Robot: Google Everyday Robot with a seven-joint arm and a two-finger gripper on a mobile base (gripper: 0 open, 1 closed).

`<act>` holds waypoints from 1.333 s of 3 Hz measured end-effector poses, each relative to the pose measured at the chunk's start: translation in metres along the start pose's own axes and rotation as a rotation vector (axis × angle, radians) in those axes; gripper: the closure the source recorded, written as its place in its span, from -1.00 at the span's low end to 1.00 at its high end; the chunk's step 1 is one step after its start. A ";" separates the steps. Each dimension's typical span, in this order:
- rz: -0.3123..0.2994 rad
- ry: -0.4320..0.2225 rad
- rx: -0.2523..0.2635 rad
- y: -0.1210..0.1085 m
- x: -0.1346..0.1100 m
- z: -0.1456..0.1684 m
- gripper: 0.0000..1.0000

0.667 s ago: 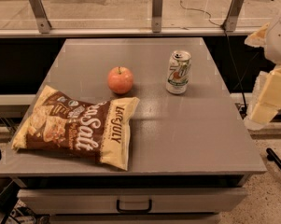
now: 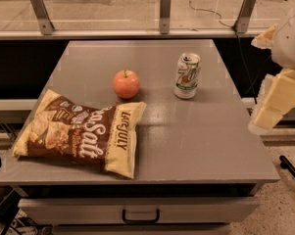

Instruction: Pick apple

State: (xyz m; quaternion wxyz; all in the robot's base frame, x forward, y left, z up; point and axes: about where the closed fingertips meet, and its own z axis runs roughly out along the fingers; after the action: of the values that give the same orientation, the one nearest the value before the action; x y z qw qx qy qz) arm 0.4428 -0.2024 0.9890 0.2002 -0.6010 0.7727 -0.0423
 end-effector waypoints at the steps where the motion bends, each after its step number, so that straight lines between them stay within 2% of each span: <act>1: 0.014 -0.089 0.015 0.005 -0.026 0.008 -1.00; 2: 0.079 -0.187 0.017 0.018 -0.057 0.015 -1.00; 3: 0.183 -0.285 0.019 0.028 -0.090 0.027 -1.00; 4: 0.277 -0.385 0.030 0.018 -0.113 0.053 -1.00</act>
Offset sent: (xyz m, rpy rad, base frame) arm -0.0014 0.1024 -0.0107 0.3514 -0.0606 -0.0777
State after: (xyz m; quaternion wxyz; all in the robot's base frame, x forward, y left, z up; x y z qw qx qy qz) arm 0.4677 -0.0810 0.9641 0.3567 -0.4831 0.7945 0.0896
